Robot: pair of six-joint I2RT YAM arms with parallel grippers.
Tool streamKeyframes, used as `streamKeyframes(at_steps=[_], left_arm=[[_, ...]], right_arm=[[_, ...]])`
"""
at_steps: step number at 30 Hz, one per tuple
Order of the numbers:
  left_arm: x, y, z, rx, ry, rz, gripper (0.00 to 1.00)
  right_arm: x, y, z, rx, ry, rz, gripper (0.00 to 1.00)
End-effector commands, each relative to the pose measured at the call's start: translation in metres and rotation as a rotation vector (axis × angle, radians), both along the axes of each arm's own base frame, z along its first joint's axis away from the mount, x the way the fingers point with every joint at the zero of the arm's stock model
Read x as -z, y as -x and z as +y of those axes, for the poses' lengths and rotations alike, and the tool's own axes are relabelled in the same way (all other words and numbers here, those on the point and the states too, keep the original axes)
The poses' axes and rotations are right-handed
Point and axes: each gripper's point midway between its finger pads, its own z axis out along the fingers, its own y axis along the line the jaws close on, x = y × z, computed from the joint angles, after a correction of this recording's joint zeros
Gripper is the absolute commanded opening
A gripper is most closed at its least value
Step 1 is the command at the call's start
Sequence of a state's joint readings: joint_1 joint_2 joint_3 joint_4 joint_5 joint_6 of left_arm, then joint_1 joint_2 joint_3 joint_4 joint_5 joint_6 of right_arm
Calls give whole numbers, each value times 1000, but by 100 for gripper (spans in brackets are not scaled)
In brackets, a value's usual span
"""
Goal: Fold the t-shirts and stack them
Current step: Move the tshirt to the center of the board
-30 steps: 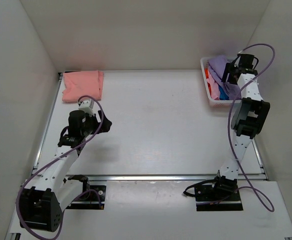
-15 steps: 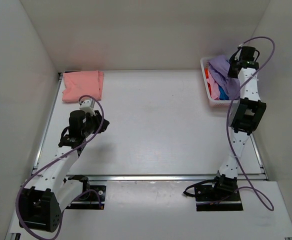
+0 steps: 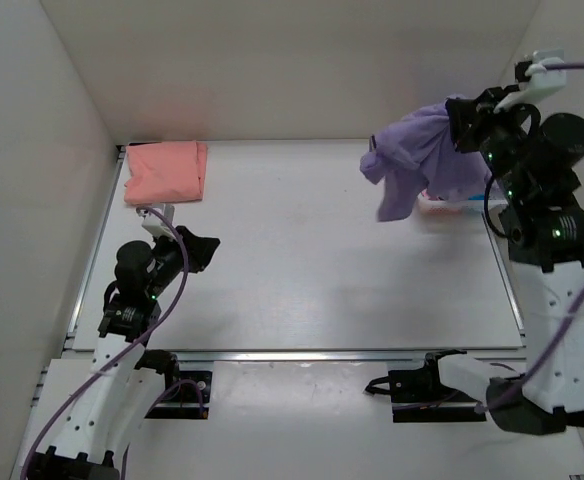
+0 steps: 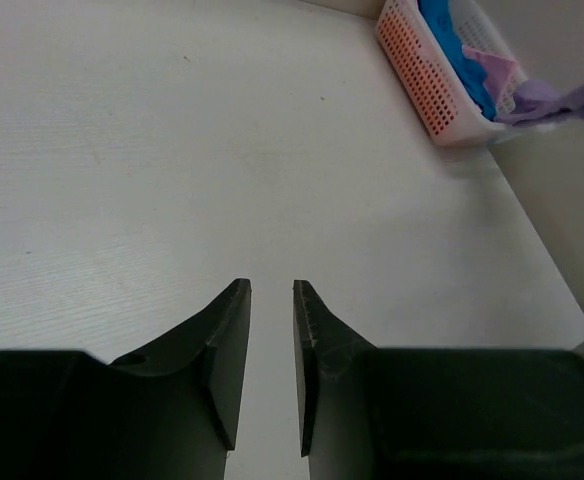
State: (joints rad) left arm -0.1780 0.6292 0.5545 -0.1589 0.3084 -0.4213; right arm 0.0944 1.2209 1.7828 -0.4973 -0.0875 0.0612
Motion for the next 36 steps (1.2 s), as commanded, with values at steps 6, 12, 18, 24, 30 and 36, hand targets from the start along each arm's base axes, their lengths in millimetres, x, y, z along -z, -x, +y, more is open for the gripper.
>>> streamKeyframes(at_steps=[6,12,18,24,30,36], left_arm=[[-13,18,1,-6,65,-1,35],[6,23,-3,15,53,64,48],[34,24,-31,111,56,147,54],[71,21,-73,183,22,265,58],[113,32,-131,283,4,429,63],[146,37,-188,290,-9,586,52]], right_arm=[[136,-11,127,-300,-18,320,0],[235,-1,221,-506,80,610,12],[264,-19,171,-386,-45,648,51],[304,-8,118,-278,-55,744,51],[350,11,85,-230,-100,810,50],[367,17,62,-180,-142,832,49]])
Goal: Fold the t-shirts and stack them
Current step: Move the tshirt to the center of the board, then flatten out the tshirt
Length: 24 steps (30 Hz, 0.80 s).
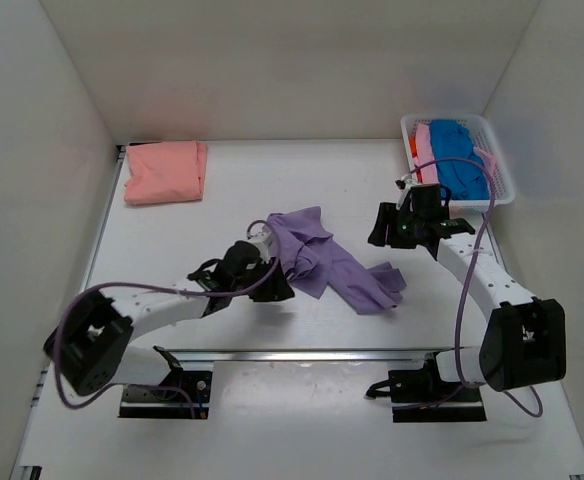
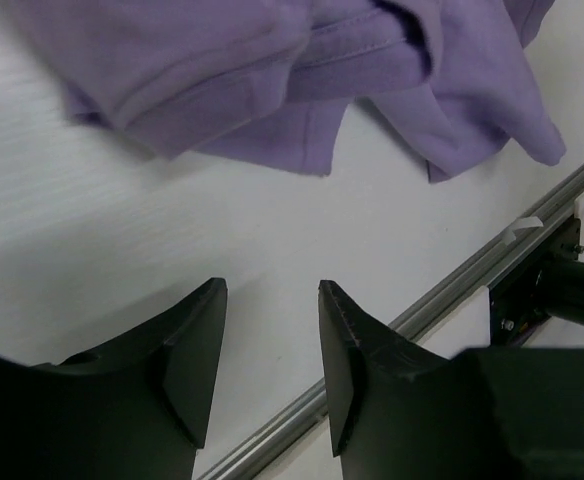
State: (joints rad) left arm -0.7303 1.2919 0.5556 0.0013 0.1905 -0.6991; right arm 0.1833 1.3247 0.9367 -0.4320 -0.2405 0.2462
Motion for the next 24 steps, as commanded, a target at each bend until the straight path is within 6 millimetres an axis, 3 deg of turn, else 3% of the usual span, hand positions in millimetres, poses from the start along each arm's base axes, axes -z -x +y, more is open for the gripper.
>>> streamKeyframes(at_steps=[1,4,7,16,19,21,23,24], left_arm=[[-2,-15,-46,-28,33,29,53],[9,-18,-63,-76,55,75,53],[31,-23,-63,-153,23,115,56],[56,-36,-71,-229,-102,139,66],[66,-31,-78,-203,-155,156,68],[81,-30,-83,-192,-178,169,52],[91,-29,-88,-182,-163,193,12],[96,-25,-91,-166,-154,213,0]], right_arm=[[-23,-9,-1,13,-56,-100,49],[-22,-7,-2,22,-58,-99,49],[-17,-1,-6,25,-51,-90,49],[-13,5,-18,54,-62,-94,47],[-16,6,-17,46,-72,-105,48],[-15,7,-17,51,-83,-103,47],[-20,9,-17,61,-98,-117,47],[-16,14,-15,58,-108,-102,47]])
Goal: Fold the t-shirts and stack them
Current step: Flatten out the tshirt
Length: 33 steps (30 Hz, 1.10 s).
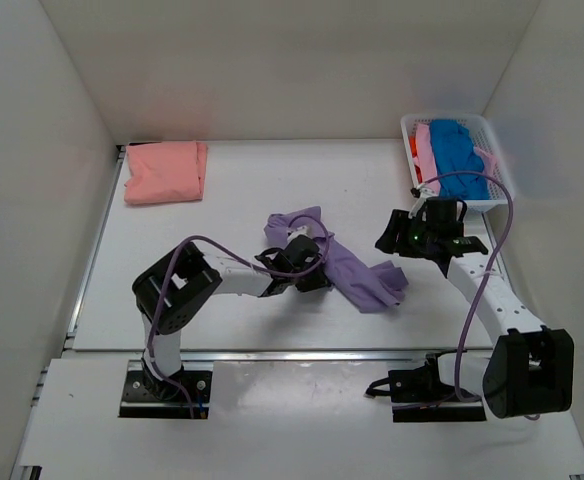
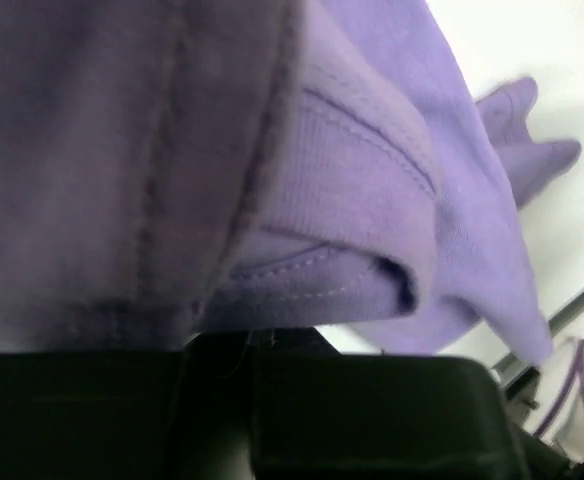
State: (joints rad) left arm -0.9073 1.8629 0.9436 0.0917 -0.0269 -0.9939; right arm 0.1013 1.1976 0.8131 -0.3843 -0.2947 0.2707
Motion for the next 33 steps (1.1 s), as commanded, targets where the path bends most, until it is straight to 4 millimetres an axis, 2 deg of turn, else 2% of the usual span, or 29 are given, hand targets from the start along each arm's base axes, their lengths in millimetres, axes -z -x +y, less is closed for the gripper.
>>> streamKeyframes(at_steps=[1,3,5,6,7,8,9,10,11,12,14,17,19,20,21,23,24,27,33], left_arm=[[48,23,22,26,-118,105,0],[45,24,28,45,-119,103,0],[29,15,48,26,-115,81,0],[15,16,65,21,-128,62,0],[-11,4,82,-10,-106,11,0],[-21,-4,105,-59,-115,11,0],[-57,-9,118,-76,-81,-53,0],[-95,-20,142,-134,-44,-116,0],[-146,-32,163,-188,14,-228,0],[-159,-32,178,-217,19,-241,0],[-229,-37,221,-304,94,-387,0],[-248,-31,259,-345,71,-420,0],[-233,-24,263,-343,44,-396,0],[-221,-19,260,-331,39,-369,0],[-217,-18,260,-331,38,-367,0],[-205,-13,257,-336,67,-365,0],[-198,-10,260,-345,69,-356,0],[-201,-11,261,-350,65,-363,0],[-203,-10,262,-345,59,-369,0]], right_arm=[[-15,0,5,1,-52,-70,47],[-17,5,12,-3,-77,-72,47],[-14,13,15,-17,-69,-61,47],[-12,16,17,-21,-61,-53,47],[-5,21,18,-30,-50,-28,47],[-8,21,17,-31,-48,-43,47],[-3,24,17,-27,-47,-28,47],[-2,28,16,-26,-55,-28,47],[-3,28,15,-24,-63,-30,47],[0,30,19,-31,-73,-21,47],[0,32,25,-42,-91,-15,48],[8,37,43,-80,-85,18,47],[18,44,55,-105,-73,55,47],[19,45,59,-120,-70,53,47],[24,49,63,-130,-66,70,47],[29,54,63,-136,-47,83,47],[34,56,59,-126,-39,96,47],[40,60,48,-107,-5,97,47],[49,45,7,10,46,91,48]])
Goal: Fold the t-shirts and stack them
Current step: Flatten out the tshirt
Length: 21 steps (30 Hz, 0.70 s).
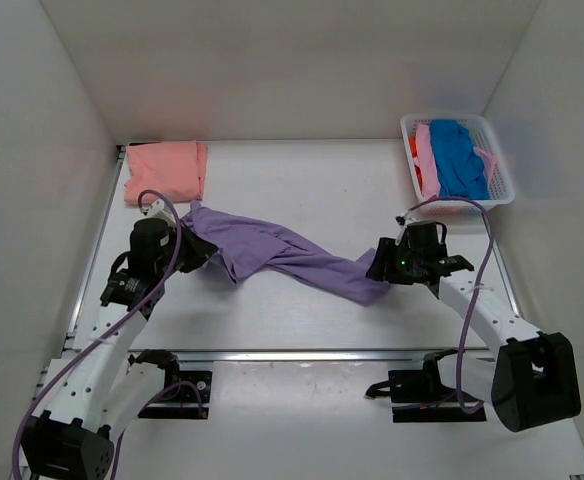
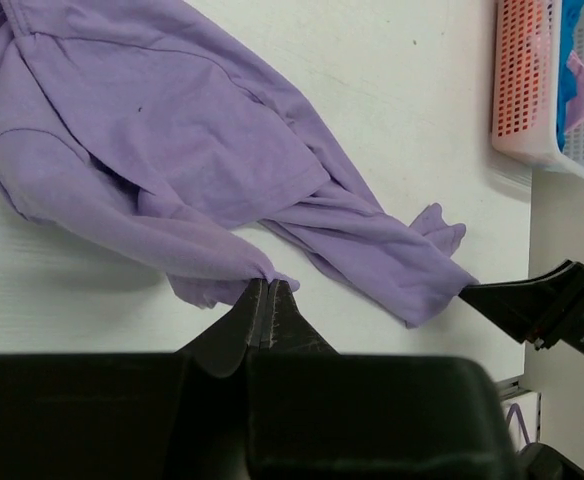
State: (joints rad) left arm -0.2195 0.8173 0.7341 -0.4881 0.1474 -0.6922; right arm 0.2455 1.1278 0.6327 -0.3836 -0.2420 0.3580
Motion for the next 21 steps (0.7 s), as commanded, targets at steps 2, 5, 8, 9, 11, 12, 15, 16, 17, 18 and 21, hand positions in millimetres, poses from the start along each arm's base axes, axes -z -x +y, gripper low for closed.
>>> streamKeyframes(at_steps=[2,5,8,9,11,12,15,16,17,18,21], left_arm=[[-27,0,-1,14,14,-80,0],[-24,2,0,15,13,-79,0],[-27,3,-3,24,29,-86,0],[-25,2,-1,19,27,-85,0],[-27,3,-1,16,37,-85,0],[-28,3,-2,19,33,-93,0],[-31,3,0,21,25,-94,0],[-31,3,2,17,19,-95,0],[-30,3,2,19,14,-94,0],[-27,3,1,19,23,-88,0],[-30,2,1,14,28,-94,0]], right_arm=[[0,-15,-28,83,22,-46,50],[7,-24,-34,100,33,-19,53],[6,-33,-27,66,15,7,56],[8,-33,-22,49,-5,34,57],[7,-34,-11,12,-49,59,46],[2,-35,-3,-15,-101,65,26],[-43,-50,18,-132,-124,-97,0],[-61,-48,29,-191,-123,-157,0],[-76,-41,44,-277,-124,-216,0],[-82,-33,51,-330,-121,-221,0],[-68,16,74,-480,-103,-103,0]])
